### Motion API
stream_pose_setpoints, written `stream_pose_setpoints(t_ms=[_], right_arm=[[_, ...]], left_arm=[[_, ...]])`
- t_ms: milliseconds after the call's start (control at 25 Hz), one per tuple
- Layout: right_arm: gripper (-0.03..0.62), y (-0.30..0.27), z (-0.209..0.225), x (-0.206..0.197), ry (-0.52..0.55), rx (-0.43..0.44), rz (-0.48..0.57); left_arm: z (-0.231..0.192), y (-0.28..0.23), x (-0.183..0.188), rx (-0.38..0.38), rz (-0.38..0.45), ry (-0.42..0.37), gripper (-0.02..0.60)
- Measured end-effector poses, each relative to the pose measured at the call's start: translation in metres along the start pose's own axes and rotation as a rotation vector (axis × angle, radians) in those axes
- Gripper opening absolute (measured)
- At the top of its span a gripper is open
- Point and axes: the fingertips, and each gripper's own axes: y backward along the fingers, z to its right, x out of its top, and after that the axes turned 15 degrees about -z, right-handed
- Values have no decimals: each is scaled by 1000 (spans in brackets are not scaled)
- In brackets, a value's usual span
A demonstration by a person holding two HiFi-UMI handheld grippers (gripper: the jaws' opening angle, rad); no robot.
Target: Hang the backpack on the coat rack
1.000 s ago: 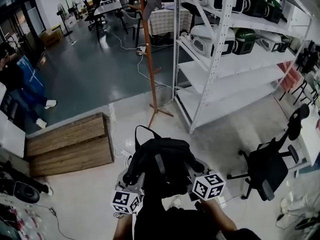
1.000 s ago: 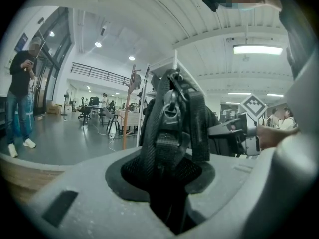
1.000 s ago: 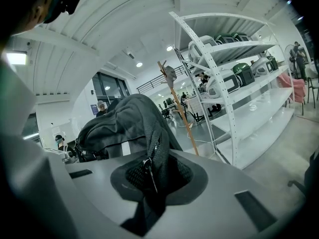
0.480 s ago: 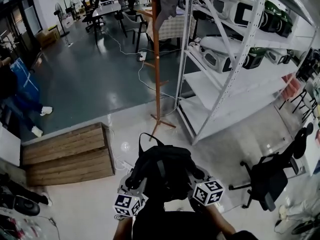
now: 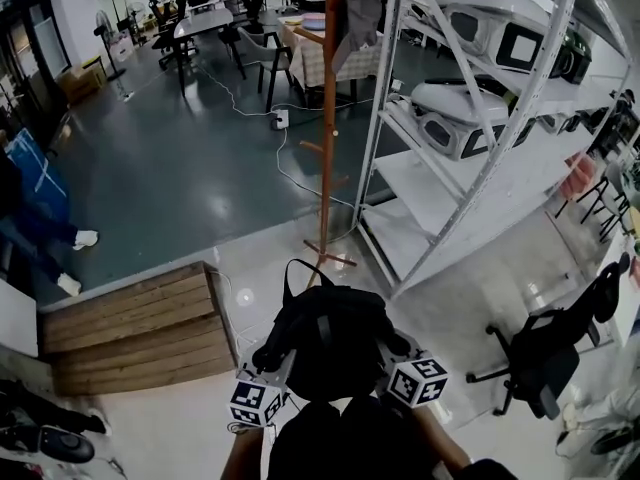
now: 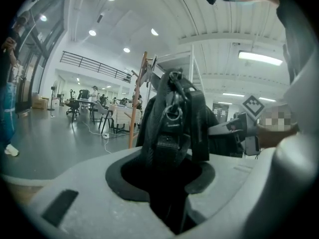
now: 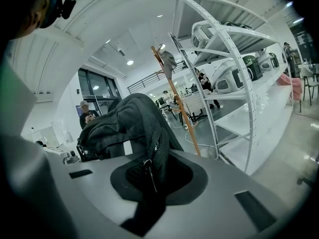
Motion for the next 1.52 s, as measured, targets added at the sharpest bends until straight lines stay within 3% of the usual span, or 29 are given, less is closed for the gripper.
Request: stream_pose_setpoints(t_ms=[600,960,1520], right_arm=[[46,-95,19,67,-9,7,18],[46,-161,53,112,-14,5,10],[46,-254,123,172,-40,-4,-4]], left_arm=[[-92,-77,44,8,5,3,140],[-145,-148,71,-25,-18,-9,140],[-214,-273,105,-46,-70,35,140]])
